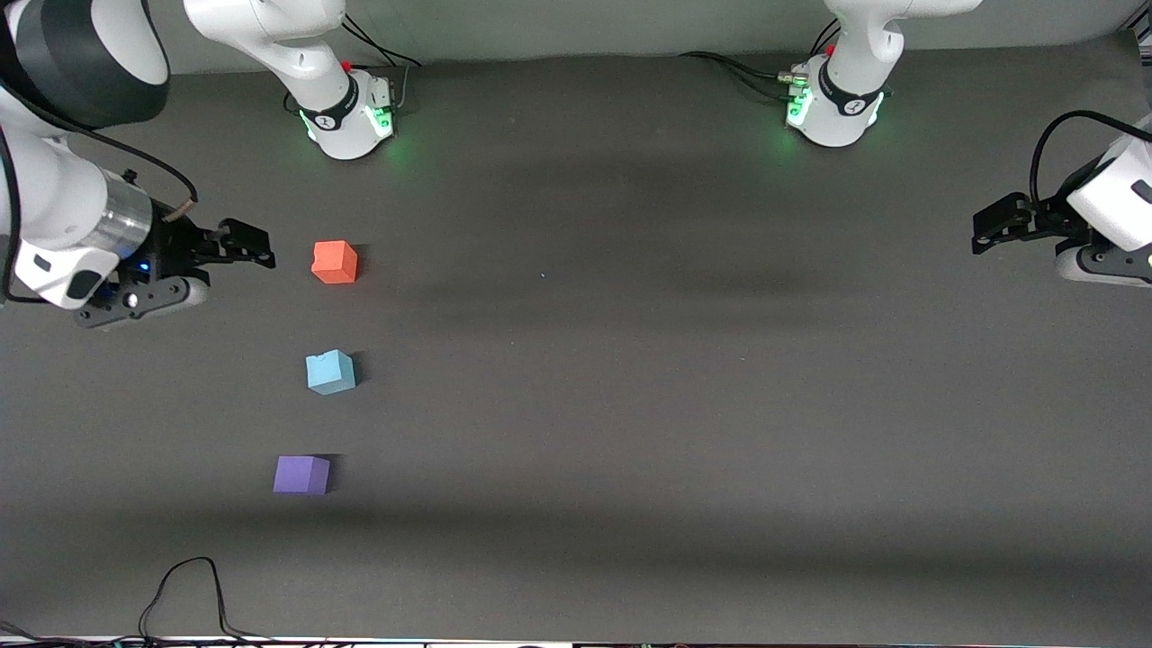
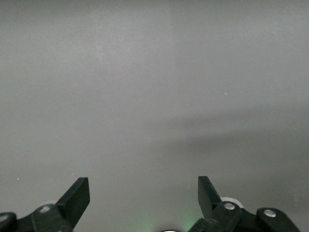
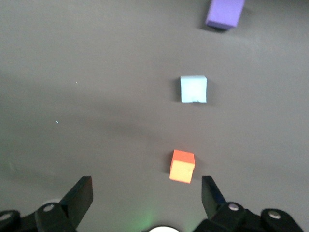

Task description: Place blue block between orange and purple blocks

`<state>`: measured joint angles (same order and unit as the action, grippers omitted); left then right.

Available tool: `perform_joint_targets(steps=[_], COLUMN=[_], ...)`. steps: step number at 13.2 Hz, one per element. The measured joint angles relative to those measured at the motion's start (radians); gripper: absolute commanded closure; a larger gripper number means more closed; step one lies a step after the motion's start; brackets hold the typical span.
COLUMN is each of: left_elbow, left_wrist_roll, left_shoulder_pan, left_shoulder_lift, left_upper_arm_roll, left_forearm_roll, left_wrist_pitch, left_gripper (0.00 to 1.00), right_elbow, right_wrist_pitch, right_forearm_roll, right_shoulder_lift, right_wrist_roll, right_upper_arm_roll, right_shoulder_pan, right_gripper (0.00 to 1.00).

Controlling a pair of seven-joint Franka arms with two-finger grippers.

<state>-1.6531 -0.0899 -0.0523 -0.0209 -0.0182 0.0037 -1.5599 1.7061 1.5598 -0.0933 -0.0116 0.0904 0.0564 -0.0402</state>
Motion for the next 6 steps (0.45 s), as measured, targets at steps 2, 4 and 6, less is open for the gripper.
perform_joint_targets(steps=[2,4,6], left_elbow=[0.0,0.0,0.0], left_wrist_roll=[0.0,0.0,0.0], left_shoulder_pan=[0.0,0.0,0.0], left_shoulder_lift=[0.0,0.0,0.0], left_upper_arm_roll=[0.0,0.0,0.0], left_forearm_roll=[0.0,-0.001,-0.001], left_wrist_pitch=[0.0,0.0,0.0], left_gripper=[0.0,0.0,0.0], right_elbow=[0.029,0.038,0.042], right_wrist_pitch=[0.0,0.0,0.0], right_forearm_roll=[0.007,0.018,0.019], right_shoulder_lift=[0.028,0.034,0.034], right_wrist_roll=[0.0,0.0,0.0], right_upper_arm_roll=[-0.012,-0.015,-0.014], right_shoulder_pan=[0.019,0.025,0.025], right_gripper=[0.0,0.0,0.0])
